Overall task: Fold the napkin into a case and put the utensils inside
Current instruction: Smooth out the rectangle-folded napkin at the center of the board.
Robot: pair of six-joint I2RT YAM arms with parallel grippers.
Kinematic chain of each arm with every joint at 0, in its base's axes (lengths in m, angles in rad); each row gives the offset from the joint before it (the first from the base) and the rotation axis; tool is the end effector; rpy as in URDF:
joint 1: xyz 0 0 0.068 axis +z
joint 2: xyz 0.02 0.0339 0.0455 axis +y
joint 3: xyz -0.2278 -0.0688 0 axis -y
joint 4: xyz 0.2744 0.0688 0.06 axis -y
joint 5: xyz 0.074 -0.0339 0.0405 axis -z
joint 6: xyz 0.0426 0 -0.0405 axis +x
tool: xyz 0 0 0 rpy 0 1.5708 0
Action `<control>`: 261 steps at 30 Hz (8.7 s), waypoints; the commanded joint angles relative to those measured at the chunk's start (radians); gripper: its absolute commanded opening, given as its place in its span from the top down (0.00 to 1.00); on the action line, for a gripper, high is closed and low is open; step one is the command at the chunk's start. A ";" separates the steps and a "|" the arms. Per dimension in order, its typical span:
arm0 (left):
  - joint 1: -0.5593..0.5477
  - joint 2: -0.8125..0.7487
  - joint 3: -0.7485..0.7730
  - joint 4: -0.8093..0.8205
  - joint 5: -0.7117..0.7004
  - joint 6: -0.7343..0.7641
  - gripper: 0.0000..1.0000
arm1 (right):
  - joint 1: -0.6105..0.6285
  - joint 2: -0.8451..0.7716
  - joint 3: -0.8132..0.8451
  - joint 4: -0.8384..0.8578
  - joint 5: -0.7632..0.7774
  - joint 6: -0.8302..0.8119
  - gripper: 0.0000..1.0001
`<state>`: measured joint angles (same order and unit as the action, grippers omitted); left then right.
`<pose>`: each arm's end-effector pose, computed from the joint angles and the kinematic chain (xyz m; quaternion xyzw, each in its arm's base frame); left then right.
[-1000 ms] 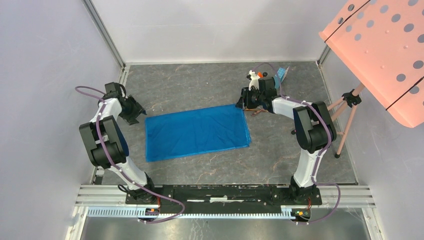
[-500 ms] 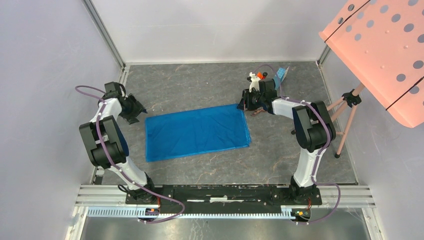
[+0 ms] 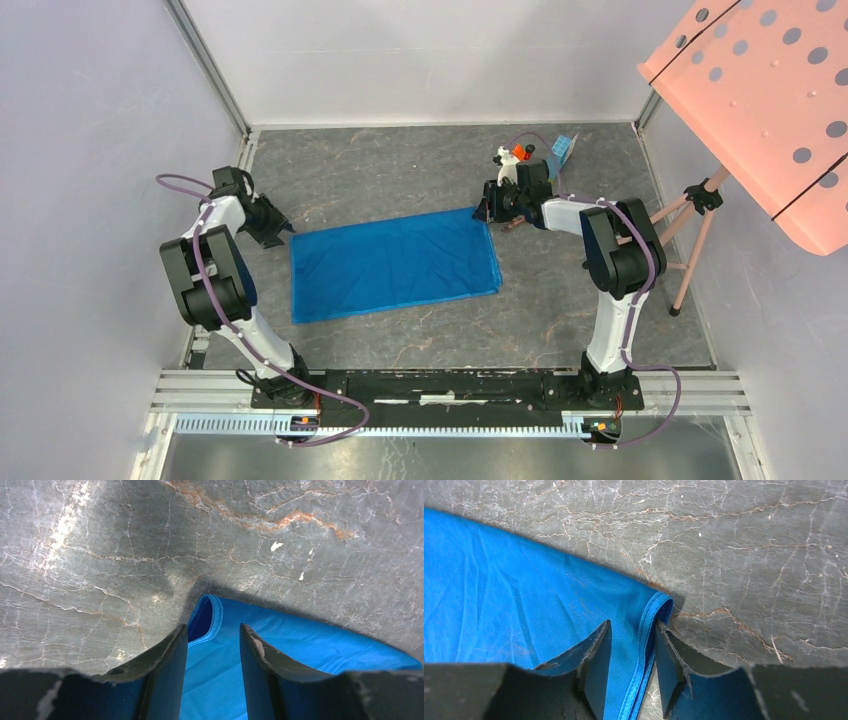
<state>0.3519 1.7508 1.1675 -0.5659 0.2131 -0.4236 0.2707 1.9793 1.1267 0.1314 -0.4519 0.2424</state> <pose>0.3506 0.1191 0.1311 -0.3470 0.9085 -0.1114 0.2042 0.4003 0.1304 0.0813 -0.1049 0.8866 0.2994 0.3367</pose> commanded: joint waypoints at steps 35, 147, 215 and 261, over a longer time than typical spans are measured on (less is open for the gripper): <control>0.048 0.078 0.007 0.107 0.138 0.016 0.89 | -0.047 -0.082 -0.037 0.297 -0.191 0.323 1.00; -1.132 -0.521 -0.380 0.168 -0.130 -0.385 0.14 | 0.087 -0.195 -0.422 0.390 -0.042 0.248 0.64; -0.203 -0.398 -0.392 0.198 -0.050 -0.251 0.00 | 0.399 -0.644 -0.521 -0.206 0.372 -0.011 0.46; -0.062 0.178 0.055 0.242 0.020 -0.225 0.00 | 0.161 -0.026 0.072 -0.033 0.240 0.020 0.58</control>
<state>0.2596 1.8812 1.1946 -0.3351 0.2756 -0.6781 0.4580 1.9297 1.1946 0.0639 -0.2527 0.2749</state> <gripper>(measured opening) 0.994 0.420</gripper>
